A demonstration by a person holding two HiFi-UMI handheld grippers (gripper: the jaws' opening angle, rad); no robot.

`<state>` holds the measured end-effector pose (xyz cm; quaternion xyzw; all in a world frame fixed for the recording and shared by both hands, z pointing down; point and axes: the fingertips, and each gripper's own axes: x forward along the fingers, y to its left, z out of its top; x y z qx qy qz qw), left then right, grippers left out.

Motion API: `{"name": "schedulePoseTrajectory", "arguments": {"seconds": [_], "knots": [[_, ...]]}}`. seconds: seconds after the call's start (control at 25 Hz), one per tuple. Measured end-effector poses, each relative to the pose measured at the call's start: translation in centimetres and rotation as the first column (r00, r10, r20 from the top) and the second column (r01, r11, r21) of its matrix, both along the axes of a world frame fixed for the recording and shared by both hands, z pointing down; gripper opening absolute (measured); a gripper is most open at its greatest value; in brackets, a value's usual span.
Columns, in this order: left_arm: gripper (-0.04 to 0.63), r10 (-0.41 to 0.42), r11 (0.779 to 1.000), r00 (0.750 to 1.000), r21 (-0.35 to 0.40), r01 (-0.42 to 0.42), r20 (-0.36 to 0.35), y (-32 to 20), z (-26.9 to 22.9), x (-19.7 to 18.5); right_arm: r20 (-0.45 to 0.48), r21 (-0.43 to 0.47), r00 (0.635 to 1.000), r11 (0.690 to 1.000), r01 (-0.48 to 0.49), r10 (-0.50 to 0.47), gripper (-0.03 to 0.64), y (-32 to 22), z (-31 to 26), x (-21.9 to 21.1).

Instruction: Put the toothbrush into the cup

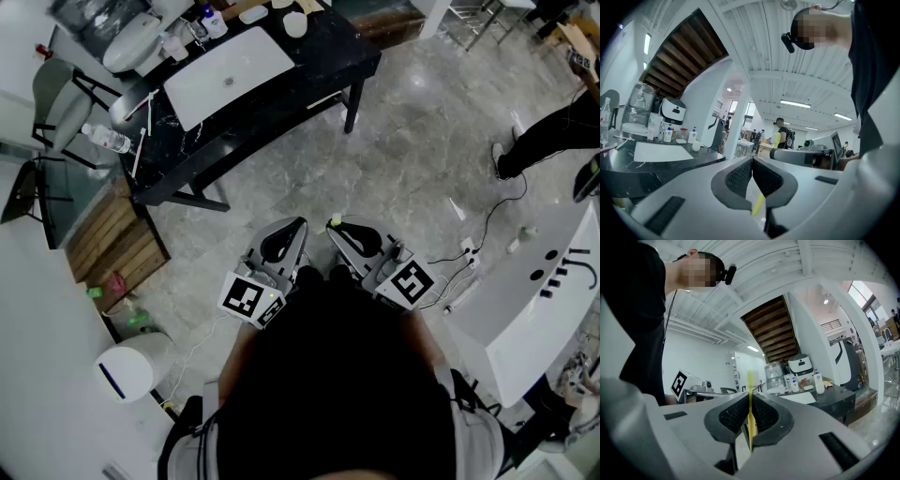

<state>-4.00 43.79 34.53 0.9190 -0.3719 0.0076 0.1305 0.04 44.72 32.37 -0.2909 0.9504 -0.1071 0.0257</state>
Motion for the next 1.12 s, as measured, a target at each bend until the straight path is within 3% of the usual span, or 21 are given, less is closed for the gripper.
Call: {"name": "schedulePoseTrajectory", "arguments": {"seconds": [0.6, 1.12], "knots": [[0.012, 0.01, 1.0, 1.0, 0.0, -0.01, -0.005, 0.6, 0.2, -1.9, 0.012, -0.01, 1.0, 1.0, 0.013, -0.012, 0.029, 0.8, -0.2, -2.2], [0.012, 0.05, 0.999, 0.999, -0.02, -0.05, -0.002, 0.7, 1.4, -5.6, -0.001, -0.043, 0.998, 0.997, -0.064, 0.064, 0.029, -0.2, 0.7, -4.5]]}}
